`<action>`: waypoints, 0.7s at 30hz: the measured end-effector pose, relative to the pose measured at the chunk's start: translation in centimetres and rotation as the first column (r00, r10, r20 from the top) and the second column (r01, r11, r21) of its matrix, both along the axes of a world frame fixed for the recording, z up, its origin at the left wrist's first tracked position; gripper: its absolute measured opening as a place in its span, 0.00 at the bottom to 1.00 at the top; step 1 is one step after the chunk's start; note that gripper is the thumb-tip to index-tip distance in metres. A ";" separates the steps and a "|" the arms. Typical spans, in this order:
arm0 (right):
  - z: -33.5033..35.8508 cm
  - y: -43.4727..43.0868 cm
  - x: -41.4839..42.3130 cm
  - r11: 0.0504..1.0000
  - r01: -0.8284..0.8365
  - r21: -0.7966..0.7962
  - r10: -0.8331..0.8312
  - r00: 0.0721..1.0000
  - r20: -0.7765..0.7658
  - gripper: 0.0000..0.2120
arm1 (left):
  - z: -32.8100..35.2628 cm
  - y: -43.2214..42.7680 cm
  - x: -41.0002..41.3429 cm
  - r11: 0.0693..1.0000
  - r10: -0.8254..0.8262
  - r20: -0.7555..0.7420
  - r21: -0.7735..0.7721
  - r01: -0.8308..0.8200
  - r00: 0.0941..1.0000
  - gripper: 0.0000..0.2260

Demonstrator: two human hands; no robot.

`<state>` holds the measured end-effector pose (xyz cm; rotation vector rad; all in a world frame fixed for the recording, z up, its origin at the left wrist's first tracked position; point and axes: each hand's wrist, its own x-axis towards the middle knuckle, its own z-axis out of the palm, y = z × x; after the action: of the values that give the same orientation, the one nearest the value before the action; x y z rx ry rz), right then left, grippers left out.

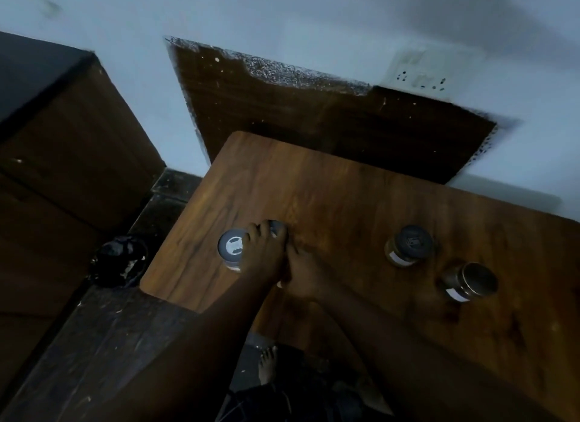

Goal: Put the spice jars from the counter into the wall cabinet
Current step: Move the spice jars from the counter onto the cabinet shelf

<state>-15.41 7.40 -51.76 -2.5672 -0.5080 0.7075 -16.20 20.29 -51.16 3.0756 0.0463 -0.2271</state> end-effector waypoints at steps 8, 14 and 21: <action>0.9 -0.6 0.2 0.999 -0.004 0.048 0.003 1.000 0.017 0.38 | -1.6 1.4 2.5 0.995 -0.081 0.036 -0.060 0.083 0.996 0.23; 1.7 -1.8 0.7 0.968 0.216 0.126 -0.225 0.973 0.057 0.33 | 0.6 2.5 3.1 0.919 -0.105 0.104 -0.369 0.137 0.989 0.31; 9.8 -4.7 3.1 0.880 0.251 0.403 -0.227 0.968 -0.107 0.34 | 12.1 4.9 6.9 0.840 -0.182 0.291 -0.451 0.302 0.939 0.41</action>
<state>-12.33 2.68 -41.99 -2.1534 -0.2767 0.5177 -9.32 25.17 -39.10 2.5632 -0.3621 0.1113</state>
